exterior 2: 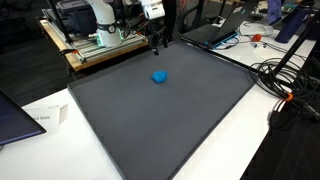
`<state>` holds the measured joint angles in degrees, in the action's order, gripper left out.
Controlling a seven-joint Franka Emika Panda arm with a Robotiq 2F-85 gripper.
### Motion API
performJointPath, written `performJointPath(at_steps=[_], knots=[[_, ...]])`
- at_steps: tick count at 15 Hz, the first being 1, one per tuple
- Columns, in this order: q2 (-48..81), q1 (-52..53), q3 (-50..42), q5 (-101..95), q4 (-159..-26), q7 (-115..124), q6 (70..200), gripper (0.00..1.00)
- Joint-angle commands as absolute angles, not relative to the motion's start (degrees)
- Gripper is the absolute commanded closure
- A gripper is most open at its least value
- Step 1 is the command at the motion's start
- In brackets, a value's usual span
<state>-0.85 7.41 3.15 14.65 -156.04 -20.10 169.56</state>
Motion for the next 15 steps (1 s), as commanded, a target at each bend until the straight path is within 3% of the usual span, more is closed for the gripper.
performJointPath(at_steps=[1, 9, 15], knots=[[0.5, 7.8, 3.0, 28.2, -155.1, -33.2, 169.8, 0.0], [2.2, 5.8, 2.4, 46.6, -152.8, -52.4, 167.6, 0.0], [2.3, 5.0, 0.9, 41.1, -153.3, -42.9, 161.3, 0.0]])
